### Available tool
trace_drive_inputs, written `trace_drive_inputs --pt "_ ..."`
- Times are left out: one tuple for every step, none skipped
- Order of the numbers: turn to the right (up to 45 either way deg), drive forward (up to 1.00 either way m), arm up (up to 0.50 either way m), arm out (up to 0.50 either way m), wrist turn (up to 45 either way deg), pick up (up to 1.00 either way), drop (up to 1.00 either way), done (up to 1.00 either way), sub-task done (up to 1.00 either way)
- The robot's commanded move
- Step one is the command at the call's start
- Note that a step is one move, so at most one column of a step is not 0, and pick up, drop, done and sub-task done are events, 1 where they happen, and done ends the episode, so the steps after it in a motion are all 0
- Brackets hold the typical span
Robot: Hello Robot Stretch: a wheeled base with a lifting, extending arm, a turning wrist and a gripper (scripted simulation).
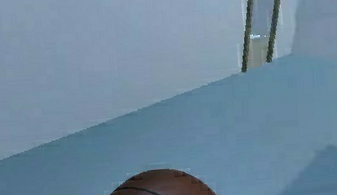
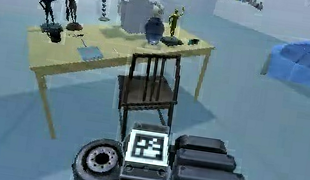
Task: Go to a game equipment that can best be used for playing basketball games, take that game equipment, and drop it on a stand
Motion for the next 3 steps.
trace_drive_inputs --pt "-45.0 0.00 0.00 0.00 0.0 0.00 0.00 0.00 0.00" --pt "-45.0 0.00 0.00 0.00 0.0 0.00 0.00 0.00 0.00" --pt "-39.0 0.00 0.00 0.00 0.0 0.00 0.00 0.00 0.00"
